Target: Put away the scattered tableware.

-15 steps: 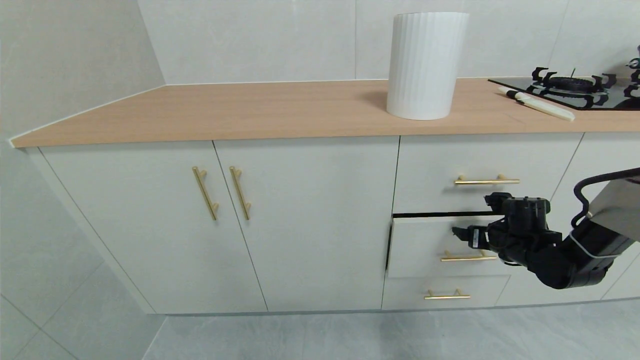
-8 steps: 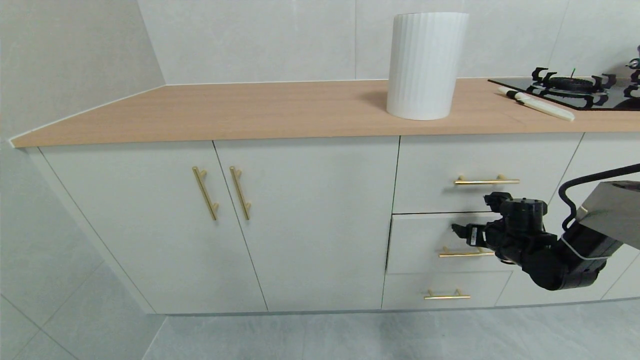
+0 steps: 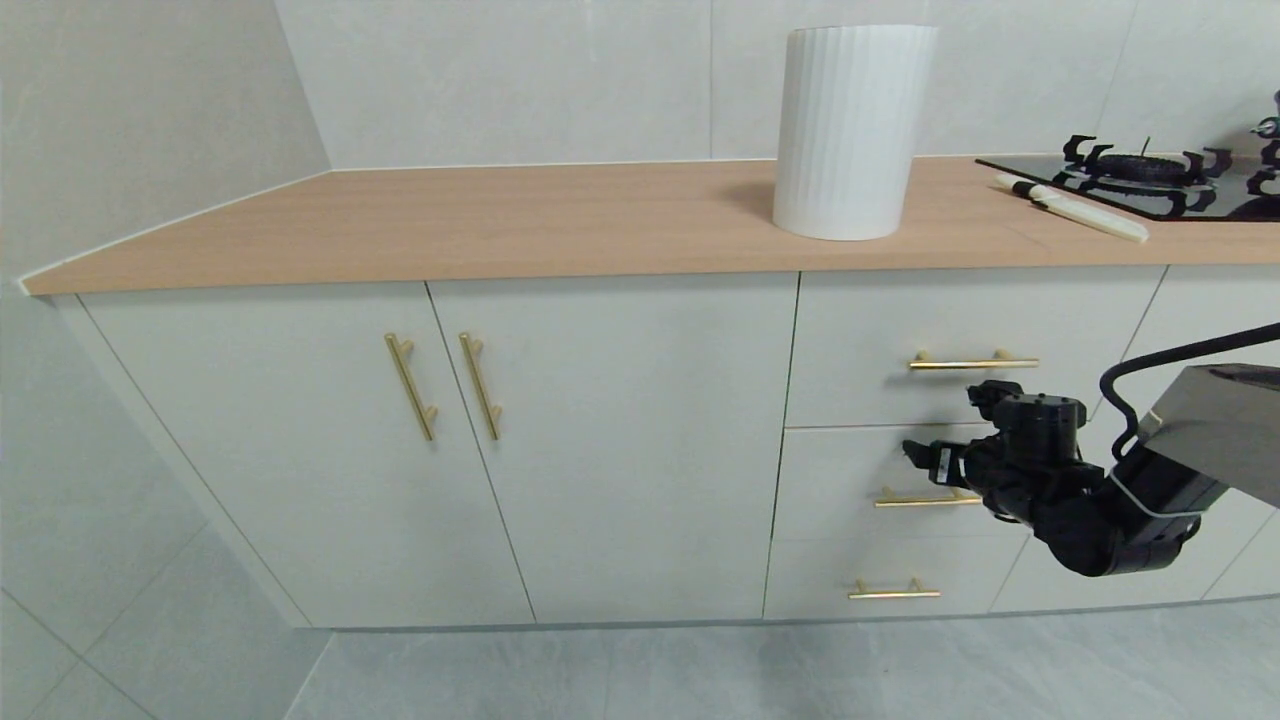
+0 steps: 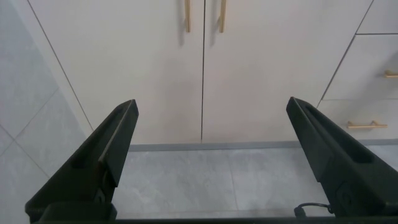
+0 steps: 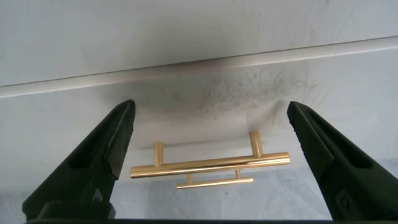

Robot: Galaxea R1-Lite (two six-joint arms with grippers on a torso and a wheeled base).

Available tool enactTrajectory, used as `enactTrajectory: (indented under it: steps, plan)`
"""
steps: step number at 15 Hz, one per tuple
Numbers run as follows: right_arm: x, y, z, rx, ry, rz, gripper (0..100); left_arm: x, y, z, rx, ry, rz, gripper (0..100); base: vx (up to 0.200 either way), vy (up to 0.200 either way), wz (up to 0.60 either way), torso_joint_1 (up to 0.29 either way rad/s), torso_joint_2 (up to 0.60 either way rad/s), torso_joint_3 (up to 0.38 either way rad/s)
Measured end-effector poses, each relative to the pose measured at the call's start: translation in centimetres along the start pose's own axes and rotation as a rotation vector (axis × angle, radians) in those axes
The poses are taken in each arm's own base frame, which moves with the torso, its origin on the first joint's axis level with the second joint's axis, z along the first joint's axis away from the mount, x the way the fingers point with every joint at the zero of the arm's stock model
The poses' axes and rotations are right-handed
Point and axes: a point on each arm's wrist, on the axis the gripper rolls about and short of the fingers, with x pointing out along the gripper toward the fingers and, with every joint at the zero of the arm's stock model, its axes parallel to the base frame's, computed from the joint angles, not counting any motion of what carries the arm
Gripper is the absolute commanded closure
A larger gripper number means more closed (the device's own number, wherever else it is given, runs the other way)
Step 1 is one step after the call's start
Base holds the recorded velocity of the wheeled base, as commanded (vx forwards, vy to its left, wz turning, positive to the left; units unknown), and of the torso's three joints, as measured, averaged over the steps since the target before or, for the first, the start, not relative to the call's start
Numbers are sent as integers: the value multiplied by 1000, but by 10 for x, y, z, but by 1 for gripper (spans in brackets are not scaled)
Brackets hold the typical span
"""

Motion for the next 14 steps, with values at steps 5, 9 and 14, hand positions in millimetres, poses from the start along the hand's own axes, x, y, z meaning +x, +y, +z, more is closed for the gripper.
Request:
enactTrajectory:
  steps: [5, 9, 14]
  plan:
    - [1, -1, 3, 3, -16, -29, 0, 0, 0, 0, 0, 0, 0, 0, 0, 0, 0, 0, 0, 0]
    - [-28, -3, 19, 15, -48, -29, 0, 0, 0, 0, 0, 0, 0, 0, 0, 0, 0, 0, 0, 0]
    - [-160, -14, 65, 0, -270, -61, 0, 0, 0, 0, 0, 0, 0, 0, 0, 0, 0, 0, 0, 0]
